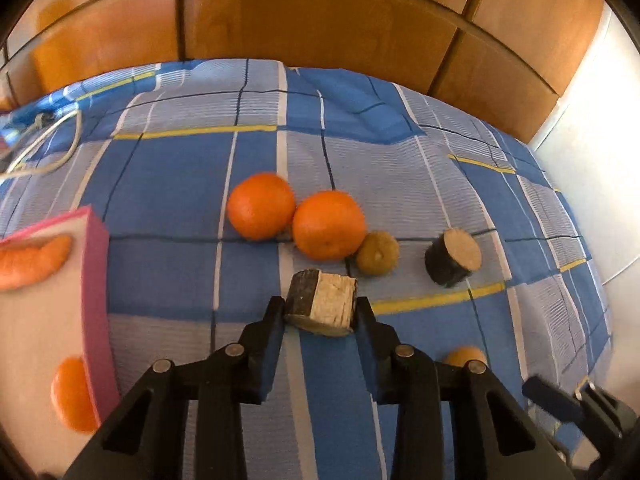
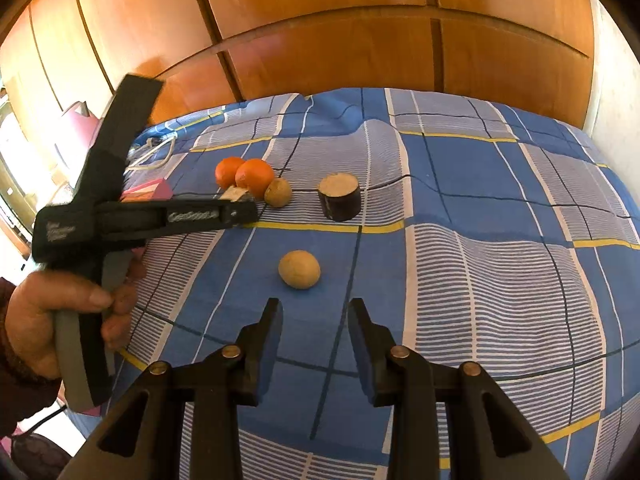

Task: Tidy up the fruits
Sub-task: 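Carry the wooden cube into the tray with the left tool while the right tool grasps an orange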

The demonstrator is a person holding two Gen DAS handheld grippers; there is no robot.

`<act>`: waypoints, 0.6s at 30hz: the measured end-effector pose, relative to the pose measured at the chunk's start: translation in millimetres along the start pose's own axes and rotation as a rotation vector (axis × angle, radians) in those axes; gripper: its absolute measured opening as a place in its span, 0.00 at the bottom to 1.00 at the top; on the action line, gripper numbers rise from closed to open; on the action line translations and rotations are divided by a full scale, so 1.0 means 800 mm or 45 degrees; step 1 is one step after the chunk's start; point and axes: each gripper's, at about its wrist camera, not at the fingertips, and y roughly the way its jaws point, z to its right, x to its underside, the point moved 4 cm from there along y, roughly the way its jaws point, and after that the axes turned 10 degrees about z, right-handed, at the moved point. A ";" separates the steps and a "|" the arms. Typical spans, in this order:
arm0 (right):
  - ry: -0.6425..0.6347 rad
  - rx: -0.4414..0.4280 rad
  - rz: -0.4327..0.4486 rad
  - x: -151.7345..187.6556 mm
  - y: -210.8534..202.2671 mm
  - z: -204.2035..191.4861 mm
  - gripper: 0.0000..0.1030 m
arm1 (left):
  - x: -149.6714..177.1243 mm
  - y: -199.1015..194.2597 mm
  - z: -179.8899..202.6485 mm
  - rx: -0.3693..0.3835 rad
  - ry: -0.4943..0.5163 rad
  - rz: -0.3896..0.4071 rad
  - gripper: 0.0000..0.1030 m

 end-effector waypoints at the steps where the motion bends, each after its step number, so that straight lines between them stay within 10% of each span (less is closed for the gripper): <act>1: 0.000 0.003 -0.002 0.000 0.000 0.000 0.33 | 0.005 -0.007 -0.001 -0.014 0.000 0.000 0.34; 18: -0.035 -0.021 -0.008 -0.009 0.004 -0.015 0.33 | 0.072 -0.058 0.007 0.022 -0.015 0.047 0.34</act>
